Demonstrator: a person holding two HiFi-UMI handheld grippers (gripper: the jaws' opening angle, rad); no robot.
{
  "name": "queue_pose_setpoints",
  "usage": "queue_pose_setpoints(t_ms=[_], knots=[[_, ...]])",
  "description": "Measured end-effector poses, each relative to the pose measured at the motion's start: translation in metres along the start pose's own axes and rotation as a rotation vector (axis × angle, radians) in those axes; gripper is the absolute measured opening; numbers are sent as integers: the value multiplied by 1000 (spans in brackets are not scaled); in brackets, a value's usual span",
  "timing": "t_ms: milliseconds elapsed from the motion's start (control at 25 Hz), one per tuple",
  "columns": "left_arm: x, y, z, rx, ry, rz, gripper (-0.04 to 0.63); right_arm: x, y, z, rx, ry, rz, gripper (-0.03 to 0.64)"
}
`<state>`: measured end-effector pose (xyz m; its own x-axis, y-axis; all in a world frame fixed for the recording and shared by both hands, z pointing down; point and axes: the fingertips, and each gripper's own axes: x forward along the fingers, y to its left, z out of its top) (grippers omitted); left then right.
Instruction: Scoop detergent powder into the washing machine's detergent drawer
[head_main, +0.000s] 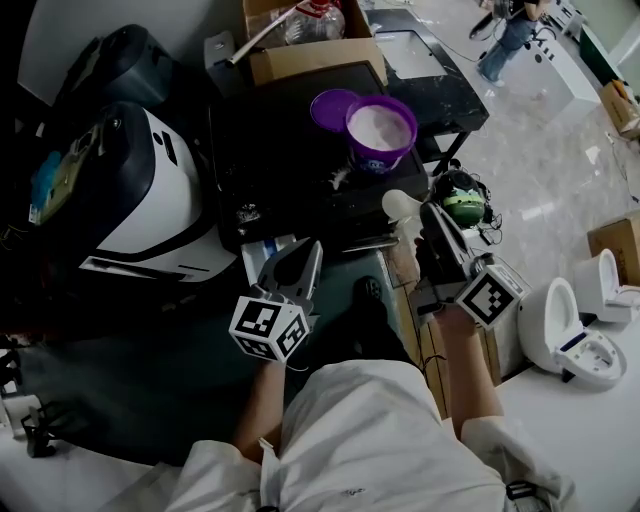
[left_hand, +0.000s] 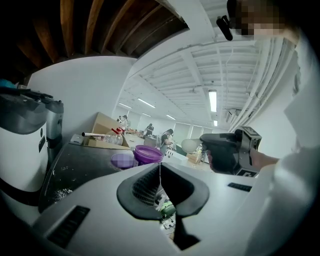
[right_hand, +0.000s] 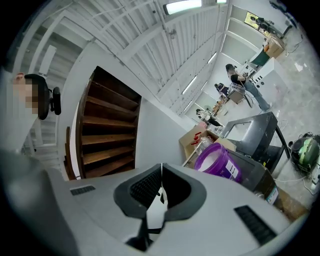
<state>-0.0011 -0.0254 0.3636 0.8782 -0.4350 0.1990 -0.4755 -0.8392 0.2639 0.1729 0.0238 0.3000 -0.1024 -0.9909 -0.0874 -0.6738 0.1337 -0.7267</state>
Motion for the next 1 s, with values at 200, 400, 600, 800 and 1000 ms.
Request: queue_pose_setpoints(t_ms=[200,400,600,800,1000], knots=[[21,8,8,3,2,7,21,23,-15,15,-5,-2,-3,9],[44,16,17,1,4,17,21,46,-29,30,1,3,-2,11],[71,18,25,-5,5,26,21,63,-52,47,10,14,-11,9],[99,17,30,-13,12,29,21,85,-63,65,-23,33,12,9],[125,17,34,-19,14,46,21,107,-81,72,-54,81,14,9]])
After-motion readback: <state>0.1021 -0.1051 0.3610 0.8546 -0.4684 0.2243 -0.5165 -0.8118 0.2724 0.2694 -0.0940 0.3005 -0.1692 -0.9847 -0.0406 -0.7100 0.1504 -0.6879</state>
